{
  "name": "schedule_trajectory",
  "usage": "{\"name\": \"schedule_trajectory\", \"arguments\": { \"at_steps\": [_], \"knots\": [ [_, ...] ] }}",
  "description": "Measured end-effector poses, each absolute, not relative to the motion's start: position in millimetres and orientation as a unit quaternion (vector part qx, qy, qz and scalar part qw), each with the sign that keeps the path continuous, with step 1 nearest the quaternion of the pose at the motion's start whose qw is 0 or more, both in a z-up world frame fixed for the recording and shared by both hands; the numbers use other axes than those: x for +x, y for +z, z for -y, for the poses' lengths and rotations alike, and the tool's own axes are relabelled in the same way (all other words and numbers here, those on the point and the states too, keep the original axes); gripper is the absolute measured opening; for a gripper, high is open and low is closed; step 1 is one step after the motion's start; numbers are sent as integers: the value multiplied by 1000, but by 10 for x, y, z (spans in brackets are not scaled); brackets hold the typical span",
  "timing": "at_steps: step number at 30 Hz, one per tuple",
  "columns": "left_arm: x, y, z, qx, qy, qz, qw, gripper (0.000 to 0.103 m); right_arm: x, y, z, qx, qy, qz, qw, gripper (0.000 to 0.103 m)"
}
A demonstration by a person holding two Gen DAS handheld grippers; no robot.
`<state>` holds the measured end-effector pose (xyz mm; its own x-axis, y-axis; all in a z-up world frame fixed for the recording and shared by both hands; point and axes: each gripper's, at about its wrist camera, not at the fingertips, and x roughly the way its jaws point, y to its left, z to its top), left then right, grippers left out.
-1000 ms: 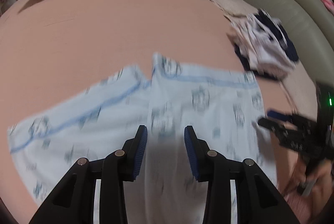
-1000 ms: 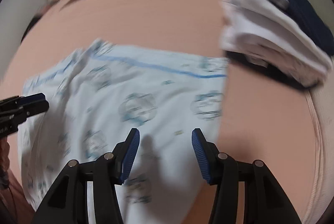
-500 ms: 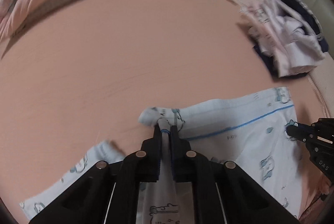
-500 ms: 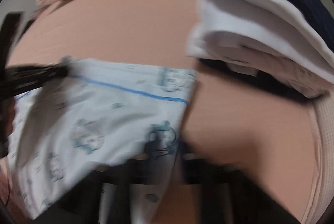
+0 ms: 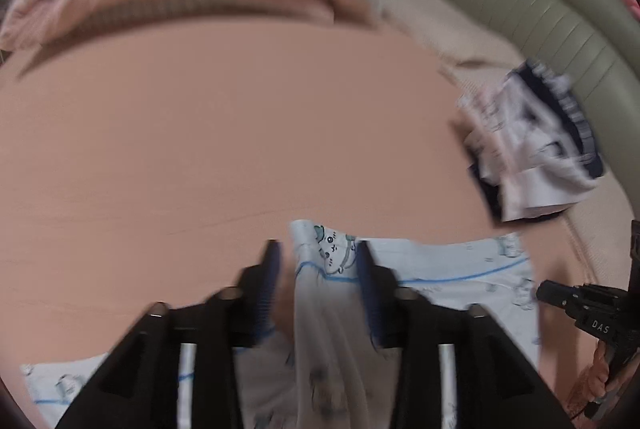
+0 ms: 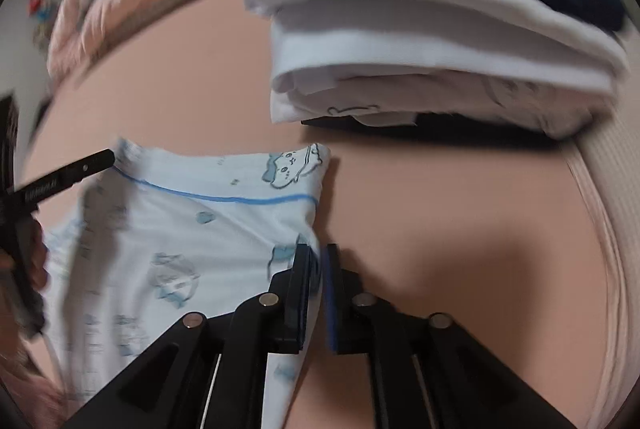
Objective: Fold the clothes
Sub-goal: 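Grasp the waistband with both tools and pull it taut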
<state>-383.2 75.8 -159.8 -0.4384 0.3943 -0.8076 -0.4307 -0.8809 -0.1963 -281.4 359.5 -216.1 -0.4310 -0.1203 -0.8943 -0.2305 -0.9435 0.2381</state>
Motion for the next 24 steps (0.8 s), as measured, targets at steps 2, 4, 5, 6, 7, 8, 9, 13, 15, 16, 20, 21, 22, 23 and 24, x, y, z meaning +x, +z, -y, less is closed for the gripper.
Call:
{"name": "schedule_trajectory", "arguments": {
  "at_steps": [2,4,5,6,7,8,9,13,15,16,20,21,22,23,24],
  "knots": [
    [-3622,-1495,-588,-459,861,-39,216,45,-2616,-2013,-3559,-518,836,-181,18,7],
    [-3495,-1480,-305,-463,870,-44,161,45,-2434,-1989,-3419,-523,833,-180,4,13],
    [-3452,-1499,-124,-470,872,-39,131,45,-2345,-1998,-3332,-529,830,-177,-2,22],
    [-3421,-1553,95,-480,870,-29,111,45,-2268,-2026,-3246,-536,826,-175,-6,25],
    [-3389,-1607,314,-490,867,-19,91,45,-2205,-2072,-3164,-542,822,-176,-6,25],
    [-3358,-1661,533,-500,863,-10,70,45,-2153,-2107,-3082,-549,817,-174,-10,25],
    [-3327,-1715,752,-509,859,0,50,45,-2151,-2112,-3025,-553,815,-169,-20,25],
    [-3264,-1936,1428,-540,841,39,0,45,-2406,-1877,-2593,-546,824,-122,-85,25],
    [-3261,-2047,1672,-552,832,60,-10,45,-2675,-1801,-2355,-547,817,-134,-123,25],
    [-3273,-2096,1744,-554,829,71,-10,45,-2832,-1793,-2253,-547,813,-143,-139,25],
    [-3318,-2200,1929,-535,836,116,16,45,-3379,-1796,-1723,-548,819,-92,-143,27],
    [-3351,-2221,1951,-531,838,125,22,45,-3528,-1825,-1591,-551,818,-80,-146,35],
    [-3385,-2239,1967,-527,839,132,28,45,-3656,-1856,-1492,-555,815,-74,-151,40],
    [-3426,-2241,1950,-528,838,135,31,45,-3787,-1906,-1392,-561,811,-65,-150,46],
    [-3465,-2241,1930,-528,837,136,35,45,-3902,-1980,-1297,-570,807,-52,-147,46]
  ]
}}
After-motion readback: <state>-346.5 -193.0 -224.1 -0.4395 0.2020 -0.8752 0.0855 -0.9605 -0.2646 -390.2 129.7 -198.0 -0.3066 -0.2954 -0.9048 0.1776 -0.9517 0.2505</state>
